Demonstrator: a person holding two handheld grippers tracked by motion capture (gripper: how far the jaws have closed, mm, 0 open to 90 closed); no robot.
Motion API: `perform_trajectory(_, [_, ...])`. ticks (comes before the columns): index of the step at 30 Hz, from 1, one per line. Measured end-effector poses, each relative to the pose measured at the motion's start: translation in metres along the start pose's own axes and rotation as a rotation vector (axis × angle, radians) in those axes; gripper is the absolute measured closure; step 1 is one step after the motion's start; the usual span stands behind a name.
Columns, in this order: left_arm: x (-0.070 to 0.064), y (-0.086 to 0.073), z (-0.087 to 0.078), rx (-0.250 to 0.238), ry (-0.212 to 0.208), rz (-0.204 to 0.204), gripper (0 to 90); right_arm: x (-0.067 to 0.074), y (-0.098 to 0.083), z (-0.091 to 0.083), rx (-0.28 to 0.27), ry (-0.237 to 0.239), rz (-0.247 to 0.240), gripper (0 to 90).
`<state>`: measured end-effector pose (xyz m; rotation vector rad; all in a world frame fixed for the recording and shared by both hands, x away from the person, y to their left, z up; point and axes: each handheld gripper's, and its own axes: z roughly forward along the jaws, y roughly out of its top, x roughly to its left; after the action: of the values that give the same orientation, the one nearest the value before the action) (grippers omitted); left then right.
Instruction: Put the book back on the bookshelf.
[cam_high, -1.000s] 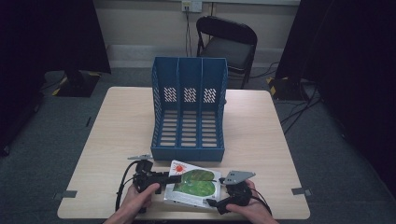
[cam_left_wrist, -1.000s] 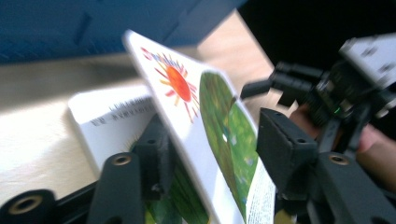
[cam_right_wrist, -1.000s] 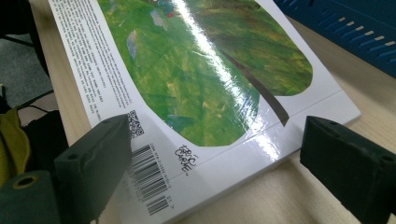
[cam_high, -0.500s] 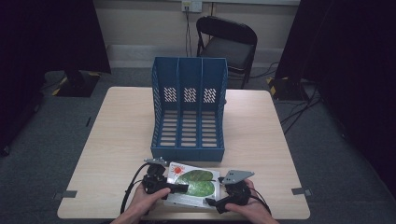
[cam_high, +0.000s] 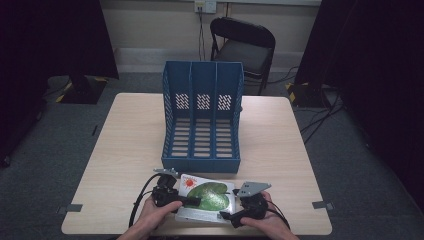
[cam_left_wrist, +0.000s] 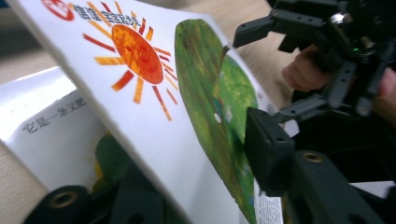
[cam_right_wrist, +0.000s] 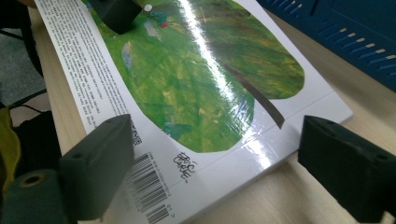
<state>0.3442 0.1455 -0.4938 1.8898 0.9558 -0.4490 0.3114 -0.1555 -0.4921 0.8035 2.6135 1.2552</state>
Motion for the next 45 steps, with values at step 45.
perform_trajectory(45, [-0.044,0.0,-0.008,-0.014,0.078,0.394,67.4,-0.029,0.0,-0.01,-0.056,0.077,0.194,14.0])
